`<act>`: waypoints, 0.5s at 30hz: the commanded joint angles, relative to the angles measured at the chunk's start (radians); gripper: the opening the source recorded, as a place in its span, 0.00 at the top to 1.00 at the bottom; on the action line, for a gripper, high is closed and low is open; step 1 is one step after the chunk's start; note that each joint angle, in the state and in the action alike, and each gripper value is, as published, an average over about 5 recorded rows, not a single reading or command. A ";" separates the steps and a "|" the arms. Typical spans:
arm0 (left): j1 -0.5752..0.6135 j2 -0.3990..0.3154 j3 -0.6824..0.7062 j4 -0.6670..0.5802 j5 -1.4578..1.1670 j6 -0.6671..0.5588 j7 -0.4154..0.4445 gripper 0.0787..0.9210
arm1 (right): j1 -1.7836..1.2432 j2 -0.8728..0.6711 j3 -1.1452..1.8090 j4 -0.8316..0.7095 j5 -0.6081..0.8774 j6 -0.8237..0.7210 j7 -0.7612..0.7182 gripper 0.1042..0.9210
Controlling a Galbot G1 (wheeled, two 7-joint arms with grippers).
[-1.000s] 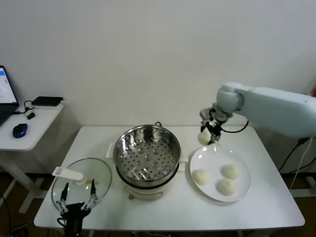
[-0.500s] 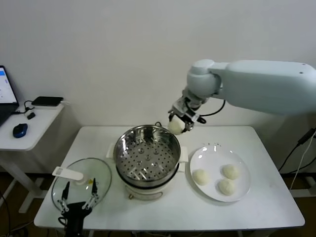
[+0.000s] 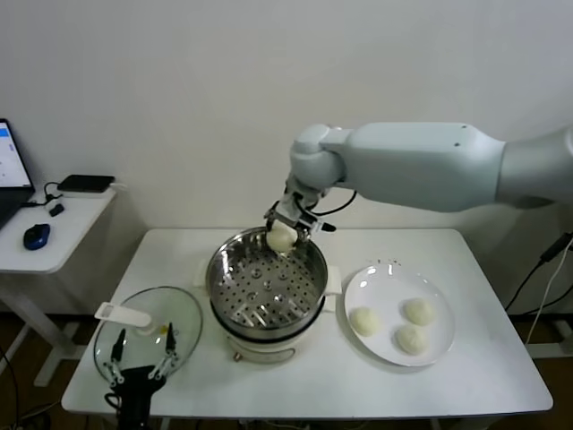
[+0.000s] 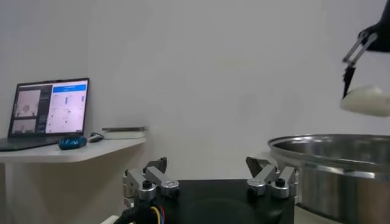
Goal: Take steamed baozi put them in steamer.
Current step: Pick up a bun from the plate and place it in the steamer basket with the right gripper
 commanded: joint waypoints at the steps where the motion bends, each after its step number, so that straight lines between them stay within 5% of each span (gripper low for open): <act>1: -0.006 -0.049 0.000 0.007 0.002 0.003 0.000 0.12 | -0.099 0.059 0.013 -0.121 -0.058 0.063 0.009 0.31; 15: -0.017 -0.049 -0.002 0.016 0.000 0.007 0.000 0.12 | -0.176 0.119 0.017 -0.255 -0.065 0.111 -0.001 0.31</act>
